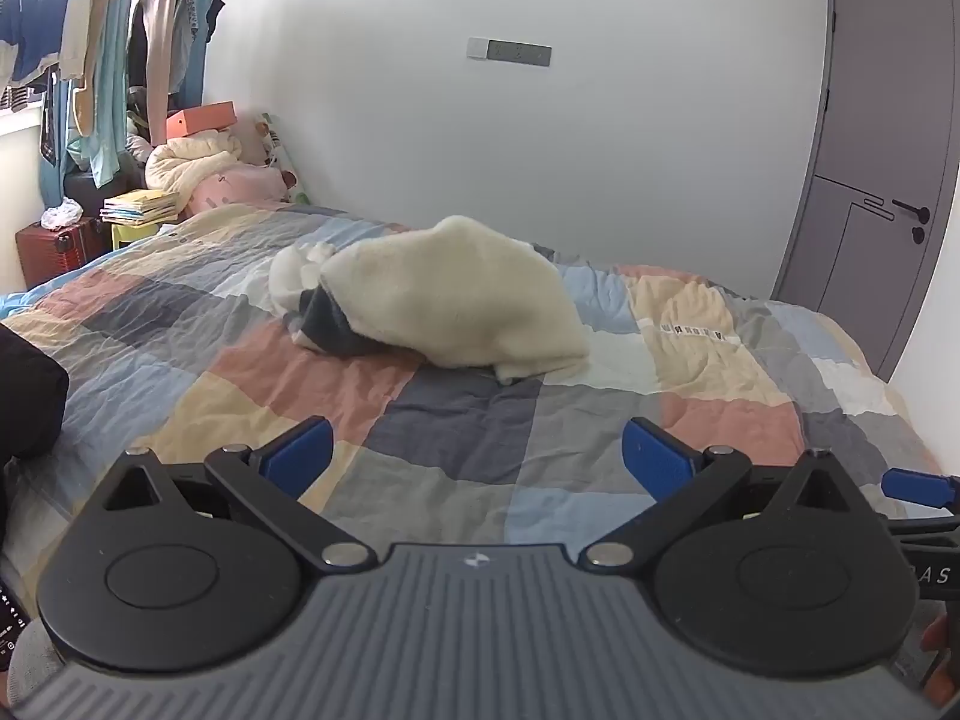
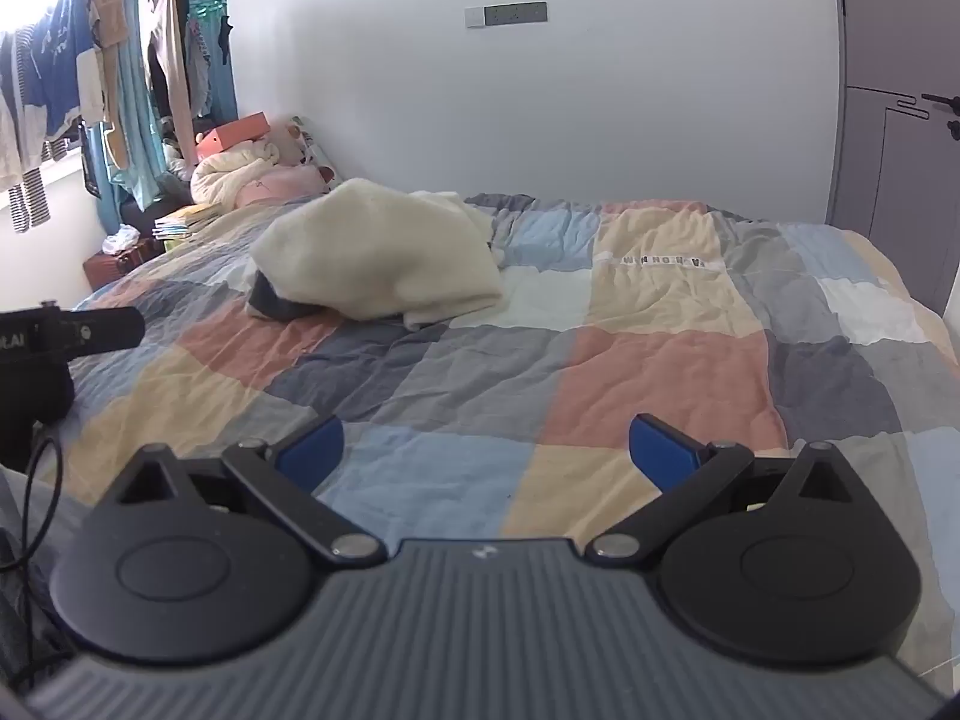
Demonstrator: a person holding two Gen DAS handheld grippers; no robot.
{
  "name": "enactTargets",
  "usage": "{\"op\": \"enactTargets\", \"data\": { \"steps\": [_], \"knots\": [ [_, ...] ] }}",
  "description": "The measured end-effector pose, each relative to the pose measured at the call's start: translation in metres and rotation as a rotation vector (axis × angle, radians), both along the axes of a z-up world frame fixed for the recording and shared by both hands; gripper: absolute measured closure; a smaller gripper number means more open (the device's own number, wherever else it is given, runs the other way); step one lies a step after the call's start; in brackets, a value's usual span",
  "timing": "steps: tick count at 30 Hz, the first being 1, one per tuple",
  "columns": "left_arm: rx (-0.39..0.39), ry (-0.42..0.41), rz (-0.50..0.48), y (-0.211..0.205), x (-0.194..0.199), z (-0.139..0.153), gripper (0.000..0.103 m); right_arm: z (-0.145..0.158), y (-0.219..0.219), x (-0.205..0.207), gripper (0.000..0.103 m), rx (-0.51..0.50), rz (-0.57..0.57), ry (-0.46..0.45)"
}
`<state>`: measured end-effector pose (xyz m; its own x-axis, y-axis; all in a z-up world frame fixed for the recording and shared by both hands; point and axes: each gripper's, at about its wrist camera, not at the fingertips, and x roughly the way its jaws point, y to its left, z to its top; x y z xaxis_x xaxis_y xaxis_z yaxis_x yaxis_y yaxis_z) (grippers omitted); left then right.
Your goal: Fold towel
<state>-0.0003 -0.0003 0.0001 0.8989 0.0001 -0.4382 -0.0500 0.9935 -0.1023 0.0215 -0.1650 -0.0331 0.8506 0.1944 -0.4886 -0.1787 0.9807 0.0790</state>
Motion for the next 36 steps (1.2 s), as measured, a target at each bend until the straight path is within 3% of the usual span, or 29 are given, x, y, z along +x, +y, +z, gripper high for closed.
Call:
{"op": "enactTargets", "data": {
  "steps": [36],
  "knots": [
    [0.007,0.015,0.017,0.006,0.006,-0.006,0.000,-0.010,-0.003,0.004,0.000,0.020,-0.018,0.039]
  ]
}}
